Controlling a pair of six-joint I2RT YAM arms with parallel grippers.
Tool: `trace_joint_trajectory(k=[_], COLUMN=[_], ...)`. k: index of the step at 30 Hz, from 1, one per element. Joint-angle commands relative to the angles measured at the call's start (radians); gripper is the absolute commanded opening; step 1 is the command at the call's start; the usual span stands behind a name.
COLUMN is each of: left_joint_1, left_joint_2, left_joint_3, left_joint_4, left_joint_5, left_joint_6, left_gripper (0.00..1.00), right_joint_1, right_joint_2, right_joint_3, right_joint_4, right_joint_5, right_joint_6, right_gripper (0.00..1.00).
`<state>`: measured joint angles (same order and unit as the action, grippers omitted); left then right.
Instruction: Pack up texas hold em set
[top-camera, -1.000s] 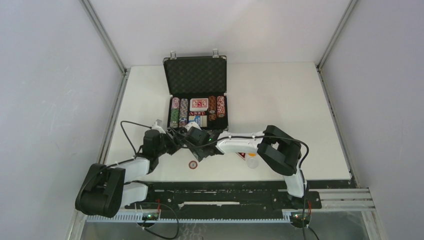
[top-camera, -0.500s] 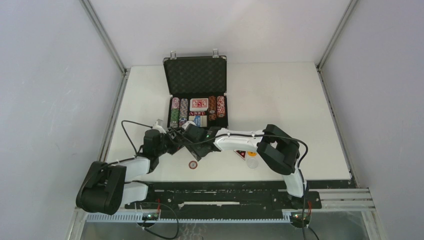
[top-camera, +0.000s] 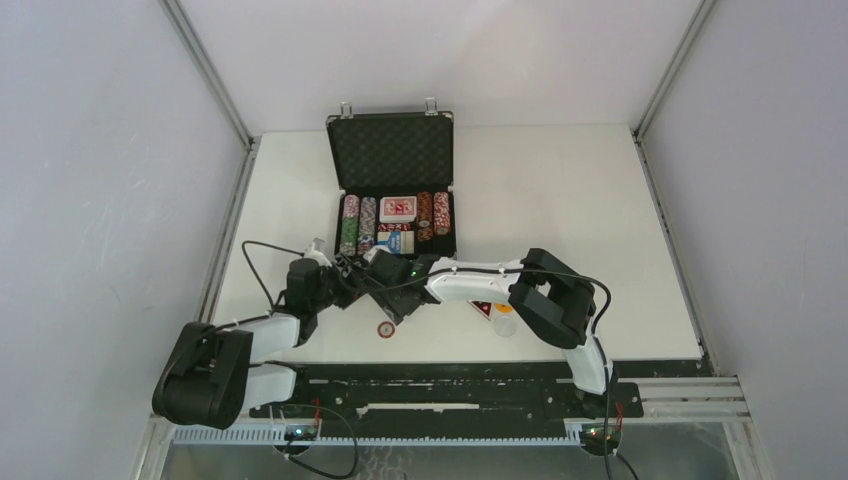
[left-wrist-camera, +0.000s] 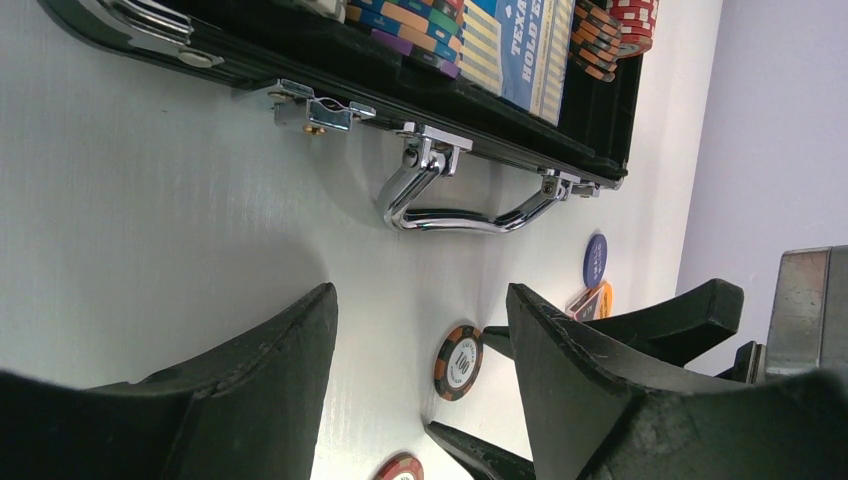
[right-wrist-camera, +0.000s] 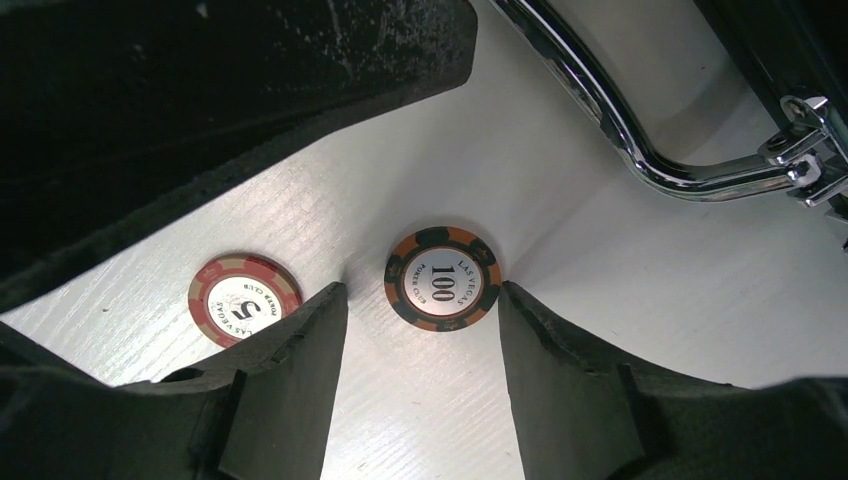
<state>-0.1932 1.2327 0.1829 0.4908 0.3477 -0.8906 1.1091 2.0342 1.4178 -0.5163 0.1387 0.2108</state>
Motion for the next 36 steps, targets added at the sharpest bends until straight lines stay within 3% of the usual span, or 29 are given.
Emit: trace_joint_trajectory(k=[1,12,17,23,36], left_joint_1=[0.004,0.004,0.003,0.003,0.003], left_joint_2=[0.008,0.018,0.017,0.017,0.021], left_joint_3=[-0.008,-0.007,-0.008,-0.007,-0.007], left_joint_4=[0.021,0.021,0.021,0.02,0.023], left_joint_5=[0.017,0.014,0.014,0.014,0.016], left_joint_6=[0.008,0.012,0.012,0.013,0.013], left_gripper=[0.68,0.68,0.68,0.68,0.68], right_joint_1=[-0.004,-0.009,-0.02,-0.029,-0.023], right_joint_2=[0.036,0.053,0.057,0.069,0.065], right_joint_3=[0.017,0.021,0.028,0.046,0.037], right_joint_4=[0.021,0.021,0.025,0.021,0.024], right_joint_5=[-0.002,-0.006,-0.003,-0.007,-0.01], right_joint_6=[-0.017,-0.025,-0.024,-0.033,-0.031], right_gripper=[0.65,0.61,0.68,0.68,0.53])
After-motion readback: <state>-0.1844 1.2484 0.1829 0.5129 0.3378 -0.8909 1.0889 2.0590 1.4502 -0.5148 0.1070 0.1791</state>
